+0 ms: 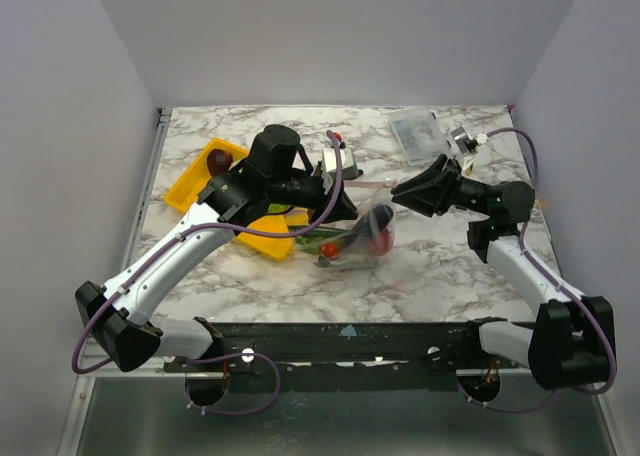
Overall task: Place the food in the zip-top bag and seal the zipper
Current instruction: Adjust the zipper food storage bag at the center of the board.
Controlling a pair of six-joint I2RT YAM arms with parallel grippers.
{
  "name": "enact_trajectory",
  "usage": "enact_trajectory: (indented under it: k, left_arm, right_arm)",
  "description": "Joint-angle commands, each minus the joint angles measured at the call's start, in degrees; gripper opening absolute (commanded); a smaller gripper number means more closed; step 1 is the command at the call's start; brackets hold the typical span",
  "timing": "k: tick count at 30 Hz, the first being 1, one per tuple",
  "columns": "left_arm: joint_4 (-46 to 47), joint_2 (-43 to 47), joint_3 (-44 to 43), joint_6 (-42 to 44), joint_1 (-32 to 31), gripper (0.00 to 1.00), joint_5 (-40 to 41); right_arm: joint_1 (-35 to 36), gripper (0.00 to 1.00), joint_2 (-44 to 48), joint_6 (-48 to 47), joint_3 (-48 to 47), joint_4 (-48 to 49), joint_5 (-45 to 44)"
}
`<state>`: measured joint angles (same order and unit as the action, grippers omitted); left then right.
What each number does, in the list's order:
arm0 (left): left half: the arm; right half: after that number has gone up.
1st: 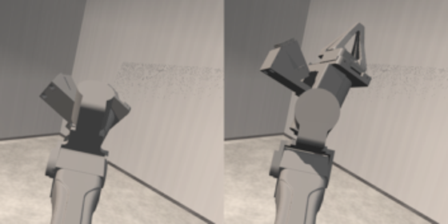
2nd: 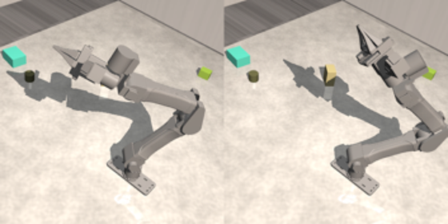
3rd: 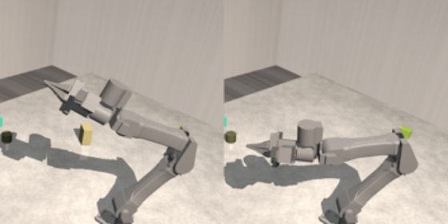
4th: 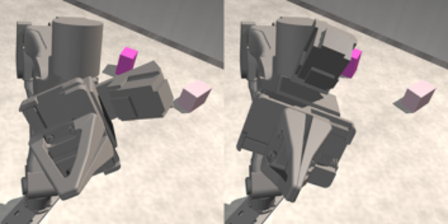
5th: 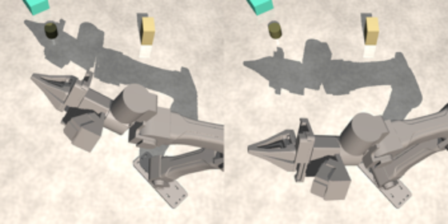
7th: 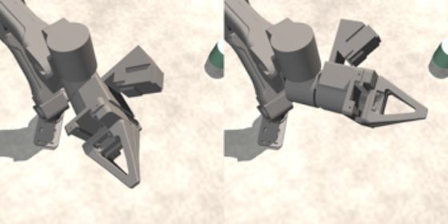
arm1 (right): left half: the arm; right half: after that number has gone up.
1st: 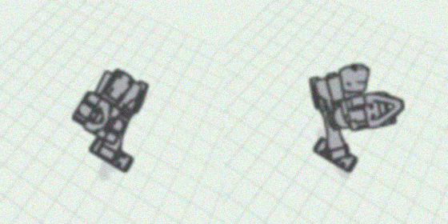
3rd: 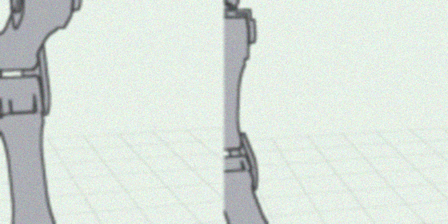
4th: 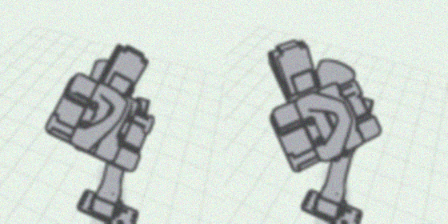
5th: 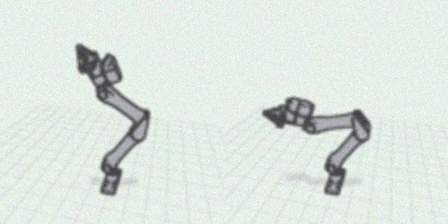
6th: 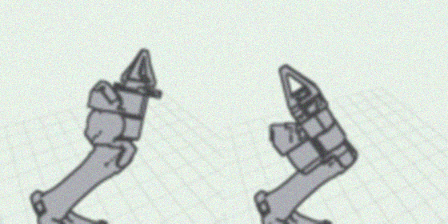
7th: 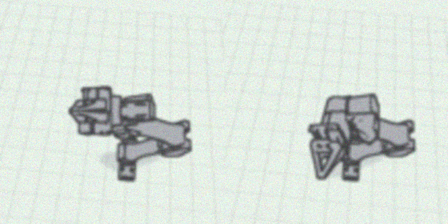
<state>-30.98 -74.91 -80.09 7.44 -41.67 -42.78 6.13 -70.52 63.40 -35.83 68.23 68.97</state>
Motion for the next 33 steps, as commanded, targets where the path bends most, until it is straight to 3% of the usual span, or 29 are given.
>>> enact_trajectory:
  k: [1,4,8,13,16,19,24,26,30,33]
  left_arm:
    - [0.71,-0.32,-0.15,0.64,0.48,0.00,-2.25]
    - [0.38,-0.40,-0.32,0.77,0.69,0.00,-2.26]
    - [0.08,-0.07,-0.16,1.08,0.97,0.00,-2.13]
    - [0.01,0.13,0.27,1.08,1.09,0.00,-2.33]
    - [-0.19,0.37,0.51,1.17,1.06,0.00,-2.57]
    - [-0.29,0.56,0.64,1.18,1.08,0.00,-2.54]
    - [-0.21,0.50,0.81,1.17,1.14,0.00,-2.83]
    - [-0.27,0.29,0.90,1.12,1.07,0.00,-2.93]
    - [-0.16,0.09,1.06,1.13,1.12,0.00,-2.75]
    - [-0.10,0.03,0.91,1.02,1.13,0.00,-2.83]
  right_arm:
    - [1.15,0.39,5.16,-19.43,-1.84,-20.74,-3.39]
    - [1.15,0.36,3.99,-19.40,-1.59,-19.99,-1.40]
    - [1.15,0.34,2.89,-11.93,1.20,-7.14,-1.17]
    - [1.10,0.33,2.07,-10.49,0.61,-4.88,-1.72]
    - [1.15,0.44,1.38,-11.33,0.17,-5.61,-2.64]
    - [1.14,0.48,0.23,-13.07,-1.23,-8.44,-3.39]
    - [1.25,0.53,-1.83,-8.68,-2.56,-3.13,-2.31]
    - [1.24,0.54,-1.50,-9.94,-3.24,-5.17,-2.26]
    - [2.49,0.51,-1.85,-12.13,-5.37,-8.99,-0.92]
    - [3.75,0.40,-2.14,-11.29,-5.47,-7.41,-0.08]
